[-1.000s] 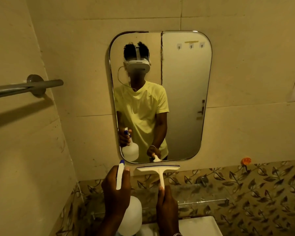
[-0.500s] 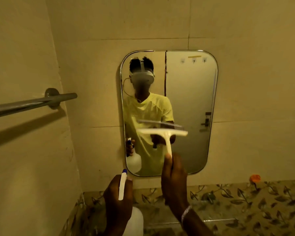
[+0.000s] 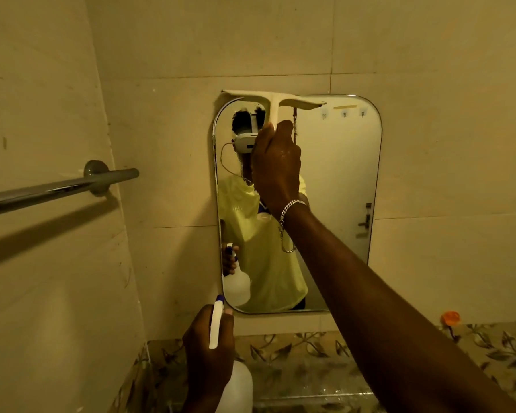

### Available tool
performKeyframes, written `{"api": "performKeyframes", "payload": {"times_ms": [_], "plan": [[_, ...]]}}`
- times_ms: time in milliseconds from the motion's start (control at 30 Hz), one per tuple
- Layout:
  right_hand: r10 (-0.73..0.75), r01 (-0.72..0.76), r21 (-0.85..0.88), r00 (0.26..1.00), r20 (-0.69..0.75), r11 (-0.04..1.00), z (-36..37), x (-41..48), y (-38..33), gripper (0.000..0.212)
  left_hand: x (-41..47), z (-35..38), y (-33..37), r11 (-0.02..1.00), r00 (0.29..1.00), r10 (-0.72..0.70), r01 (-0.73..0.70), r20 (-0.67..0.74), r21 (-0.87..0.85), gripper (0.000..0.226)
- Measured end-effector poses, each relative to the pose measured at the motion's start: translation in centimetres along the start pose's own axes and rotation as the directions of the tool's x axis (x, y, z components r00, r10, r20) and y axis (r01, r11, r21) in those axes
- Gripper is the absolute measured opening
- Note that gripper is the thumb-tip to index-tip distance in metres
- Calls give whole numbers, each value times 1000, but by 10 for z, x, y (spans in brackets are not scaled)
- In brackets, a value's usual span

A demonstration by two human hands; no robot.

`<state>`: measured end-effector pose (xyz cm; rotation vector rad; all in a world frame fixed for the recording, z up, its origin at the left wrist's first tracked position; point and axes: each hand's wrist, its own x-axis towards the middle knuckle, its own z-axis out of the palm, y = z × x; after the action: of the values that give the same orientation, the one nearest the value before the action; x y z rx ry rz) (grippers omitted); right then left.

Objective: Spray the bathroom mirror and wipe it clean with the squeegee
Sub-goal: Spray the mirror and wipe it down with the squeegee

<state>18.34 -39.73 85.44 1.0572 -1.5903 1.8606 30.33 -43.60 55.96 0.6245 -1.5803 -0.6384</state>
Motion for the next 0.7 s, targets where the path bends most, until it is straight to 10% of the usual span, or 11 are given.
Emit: {"api": "performKeyframes", "payload": {"times_ms": [700], "plan": [[-57, 57, -36, 998, -2, 998, 16, -13, 9, 36, 5, 13, 5, 997, 996, 76, -76, -48, 4, 9]]}}
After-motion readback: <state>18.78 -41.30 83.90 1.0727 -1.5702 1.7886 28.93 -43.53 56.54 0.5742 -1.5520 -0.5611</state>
